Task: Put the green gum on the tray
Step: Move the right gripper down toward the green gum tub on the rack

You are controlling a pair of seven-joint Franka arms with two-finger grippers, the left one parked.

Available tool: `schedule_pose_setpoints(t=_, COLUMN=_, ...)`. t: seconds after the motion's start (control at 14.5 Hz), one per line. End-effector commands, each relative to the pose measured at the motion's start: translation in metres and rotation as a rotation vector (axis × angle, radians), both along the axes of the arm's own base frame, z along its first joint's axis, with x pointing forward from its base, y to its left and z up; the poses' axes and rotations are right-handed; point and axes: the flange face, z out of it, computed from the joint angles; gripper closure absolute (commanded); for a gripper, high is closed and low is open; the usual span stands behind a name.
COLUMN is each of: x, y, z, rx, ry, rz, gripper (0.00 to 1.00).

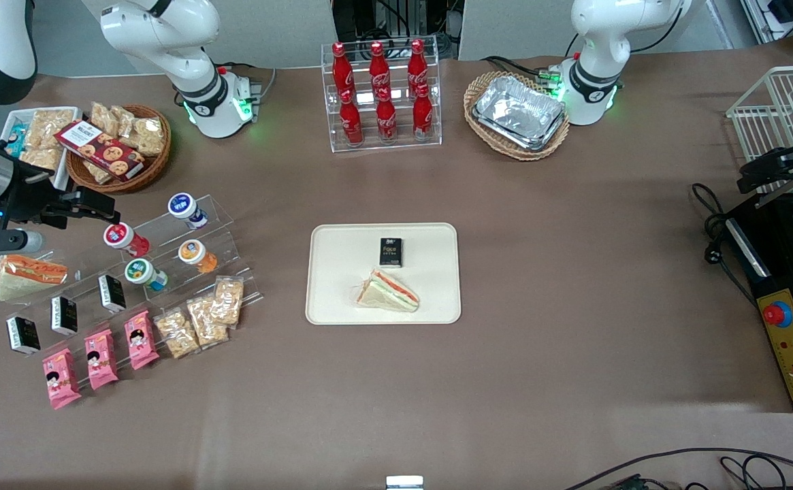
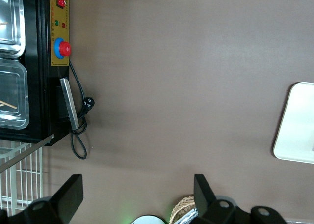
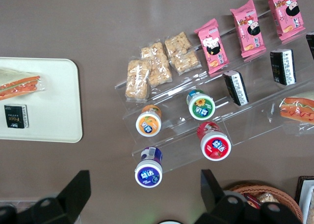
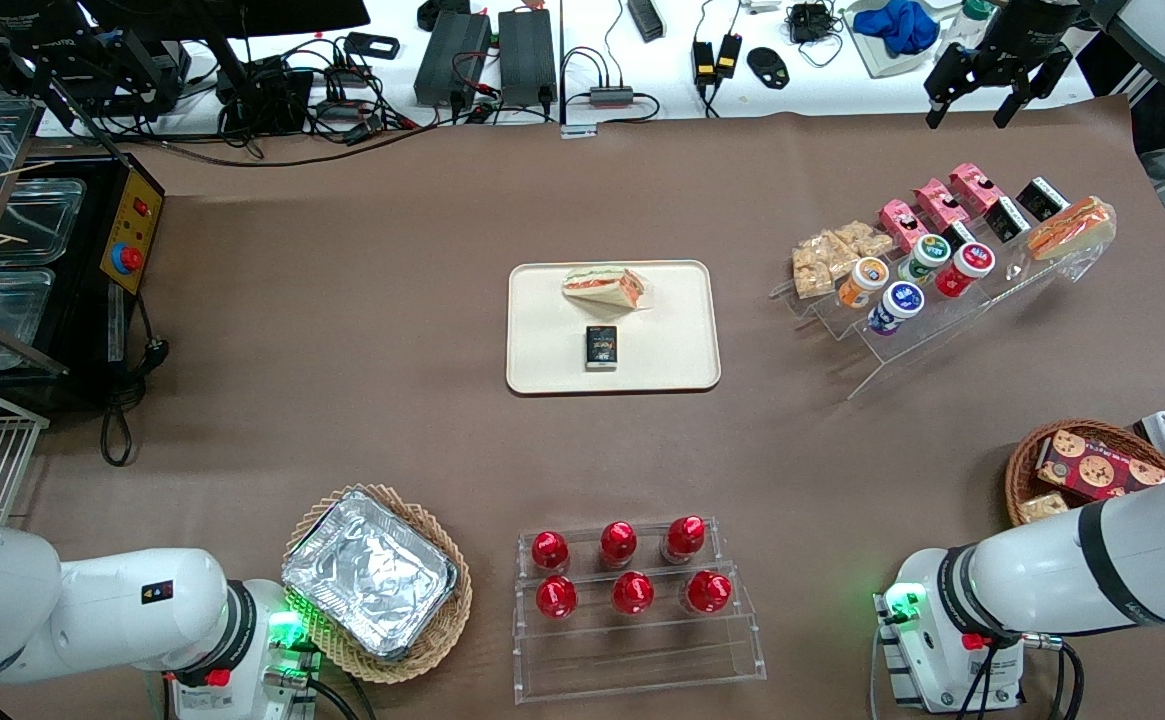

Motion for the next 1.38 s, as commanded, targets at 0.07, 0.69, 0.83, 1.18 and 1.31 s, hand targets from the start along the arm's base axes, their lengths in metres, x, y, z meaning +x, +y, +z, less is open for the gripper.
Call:
schedule_pose_setpoints(t=0.07, x=0.002, y=0.001, z=0.005, rx=0.007, ry=0.014, rz=-0.018, gripper=0.0)
schedule_pose_setpoints(t=0.69, x=0.0, y=-0.022, z=-0.009, rx=0.013, ry=0.033, rz=-0.044, gripper=0.0)
schedule_pose_setpoints(t=0.83, x=0.001, y=-0.022, z=-0.012, rx=0.01, ry=0.027, rz=-0.044, gripper=0.0)
schedule_pose_setpoints(t=1.18, x=-0.004, y=-0.042, z=-0.027, rx=0.016, ry=0.018, rz=-0.021, gripper=0.0)
schedule_pose_setpoints(t=1.31, x=-0.005, y=-0.052, z=-0.041, rx=0.023, ry=-0.002, rz=0.036, gripper=0.0)
